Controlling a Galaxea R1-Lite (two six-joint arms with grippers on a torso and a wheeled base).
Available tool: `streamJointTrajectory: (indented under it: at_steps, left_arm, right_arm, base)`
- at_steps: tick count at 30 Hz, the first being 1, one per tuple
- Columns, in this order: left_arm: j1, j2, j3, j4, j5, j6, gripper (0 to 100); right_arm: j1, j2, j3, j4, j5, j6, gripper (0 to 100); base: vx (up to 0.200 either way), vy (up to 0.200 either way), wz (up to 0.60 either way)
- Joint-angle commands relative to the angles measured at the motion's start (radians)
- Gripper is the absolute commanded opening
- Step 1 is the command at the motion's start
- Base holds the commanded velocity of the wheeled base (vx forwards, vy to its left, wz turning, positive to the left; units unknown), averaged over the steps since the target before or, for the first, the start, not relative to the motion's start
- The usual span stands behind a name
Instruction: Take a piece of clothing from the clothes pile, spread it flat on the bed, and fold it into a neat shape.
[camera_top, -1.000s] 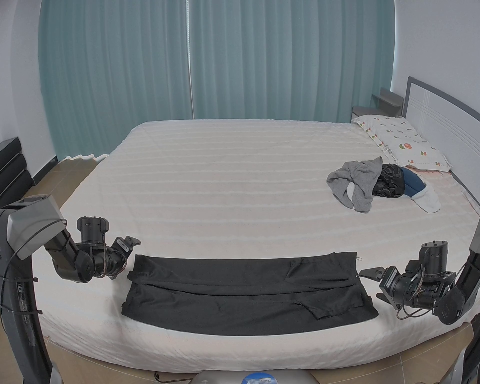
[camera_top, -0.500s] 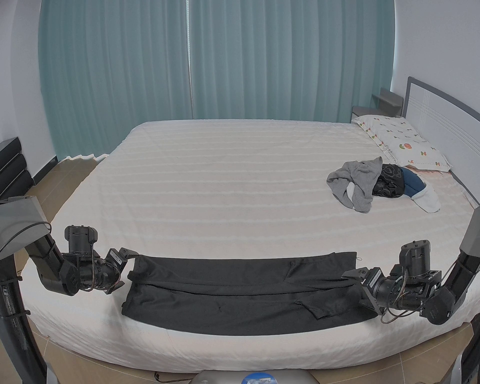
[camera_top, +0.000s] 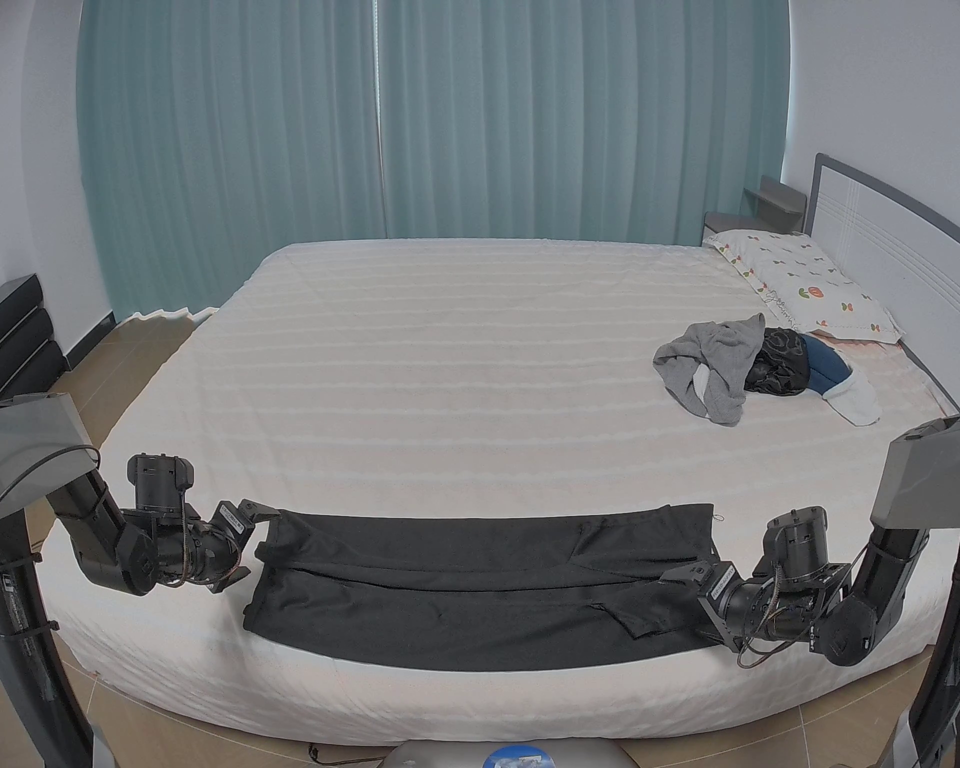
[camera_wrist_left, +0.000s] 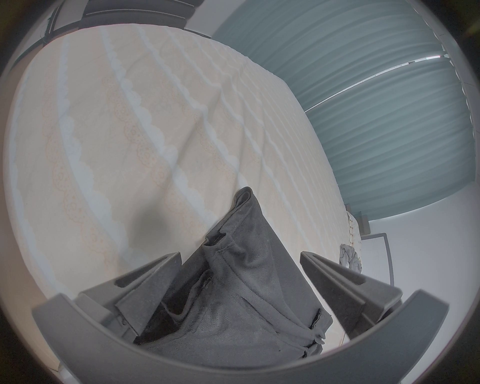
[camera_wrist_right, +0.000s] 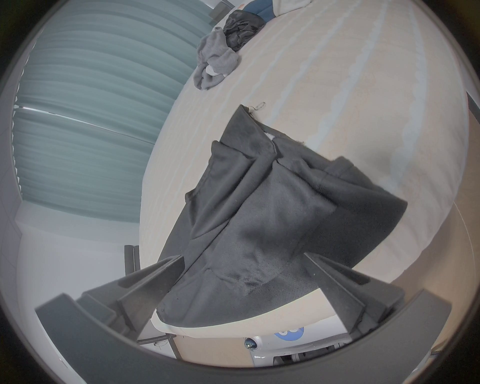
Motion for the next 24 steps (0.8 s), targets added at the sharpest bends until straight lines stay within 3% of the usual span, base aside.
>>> streamJointTrajectory:
  at_steps: [1, 6, 24]
  left_arm:
    - [0.0, 0.001, -0.004, 0.0, 0.0, 0.0, 100]
    - [0.0, 0.001, -0.005, 0.0, 0.0, 0.0, 100]
    - [-0.001, 0.001, -0.005, 0.0, 0.002, 0.001, 100]
  right_arm:
    - [0.004, 0.014, -0.001, -0.001, 0.001, 0.0, 100]
    - [0.006, 0.041, -0.013, -0.004, 0.001, 0.001, 100]
    - [0.009, 0.07, -0.015, -0.148, -0.019, 0.009, 100]
  base:
    - [0.0, 0.0, 0.0]
    - [-0.12, 0.0, 0.0]
    - [0.0, 0.0, 0.0]
